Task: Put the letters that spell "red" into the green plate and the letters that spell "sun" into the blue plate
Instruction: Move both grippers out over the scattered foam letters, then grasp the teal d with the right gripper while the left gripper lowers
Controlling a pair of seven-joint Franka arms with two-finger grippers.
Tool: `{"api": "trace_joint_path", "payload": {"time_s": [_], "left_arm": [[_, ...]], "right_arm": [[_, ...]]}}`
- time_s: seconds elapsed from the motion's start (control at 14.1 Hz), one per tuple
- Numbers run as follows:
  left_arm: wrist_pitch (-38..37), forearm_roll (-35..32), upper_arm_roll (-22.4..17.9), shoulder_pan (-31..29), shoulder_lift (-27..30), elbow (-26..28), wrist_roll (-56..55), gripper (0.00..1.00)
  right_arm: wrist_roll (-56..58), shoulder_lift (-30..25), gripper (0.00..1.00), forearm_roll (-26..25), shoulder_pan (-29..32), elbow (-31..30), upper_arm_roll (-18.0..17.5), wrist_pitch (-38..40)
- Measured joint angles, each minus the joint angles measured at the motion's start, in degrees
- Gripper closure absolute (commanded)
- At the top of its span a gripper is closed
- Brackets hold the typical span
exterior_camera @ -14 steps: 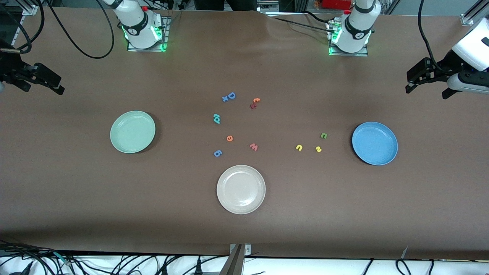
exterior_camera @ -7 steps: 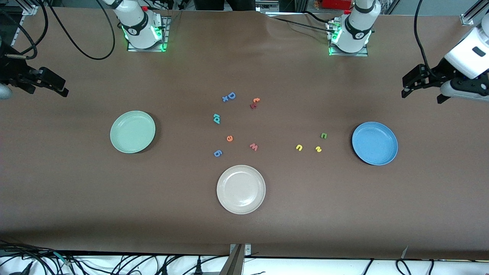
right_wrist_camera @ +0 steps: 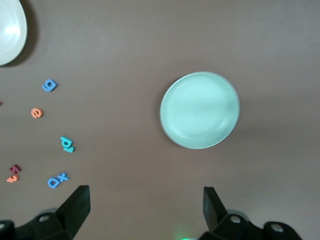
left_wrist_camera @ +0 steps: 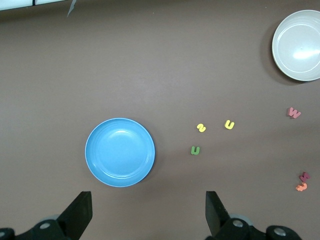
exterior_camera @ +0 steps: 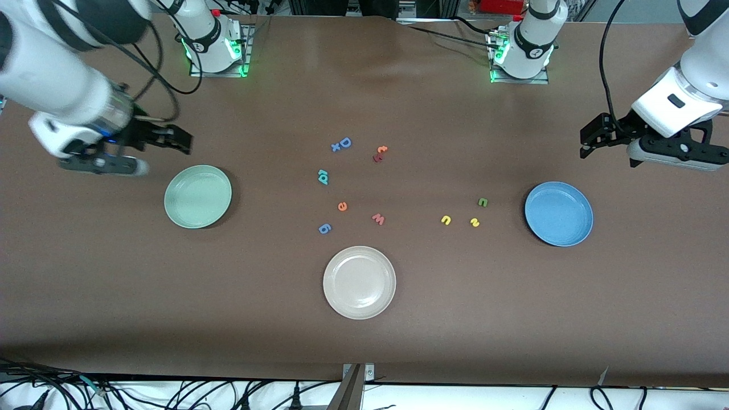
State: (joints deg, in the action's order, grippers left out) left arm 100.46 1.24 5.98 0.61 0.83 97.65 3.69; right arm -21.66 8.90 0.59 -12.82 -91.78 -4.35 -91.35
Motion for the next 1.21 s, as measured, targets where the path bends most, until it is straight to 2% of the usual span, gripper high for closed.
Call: {"api": "trace_joint_path", "payload": {"time_s": [0.21, 0.35, 0.5, 0.78, 0.92, 1.21], "left_arm": [[3.89, 0.83, 2.02, 0.13, -0.03, 3.39, -1.47, 0.00], [5.96, 0.95, 4.76, 0.20, -0.19, 5.83, -7.11, 0.00], [7.55, 0.95, 7.61, 0.38, -0.53, 7.31, -12.19, 0.00], [12.52, 0.95, 8.26, 1.28, -1.20, 12.51, -13.67, 0.00], [15.99, 0.95, 8.26, 1.74, -2.33, 15.58, -13.67, 0.00], [21.12, 0.95, 8.27, 3.90, -6.38, 19.39, -13.67, 0.00]], "right_arm": [[-5.82, 5.44, 0.02, 0.00, -5.39, -0.21, -0.08, -3.48], [-9.25, 8.74, 0.02, 0.00, -7.96, -1.25, -0.08, -7.38], [-10.38, 10.61, 0.02, 0.00, -9.95, -4.17, -0.08, -12.72], [-14.53, 14.20, 0.02, 0.01, -14.56, -10.85, -0.17, -25.33], [-16.82, 16.87, 0.14, 0.01, -16.79, -12.21, -0.20, -31.01], [-17.60, 21.10, 0.21, 0.02, -18.54, -12.73, -0.19, -35.92]]}}
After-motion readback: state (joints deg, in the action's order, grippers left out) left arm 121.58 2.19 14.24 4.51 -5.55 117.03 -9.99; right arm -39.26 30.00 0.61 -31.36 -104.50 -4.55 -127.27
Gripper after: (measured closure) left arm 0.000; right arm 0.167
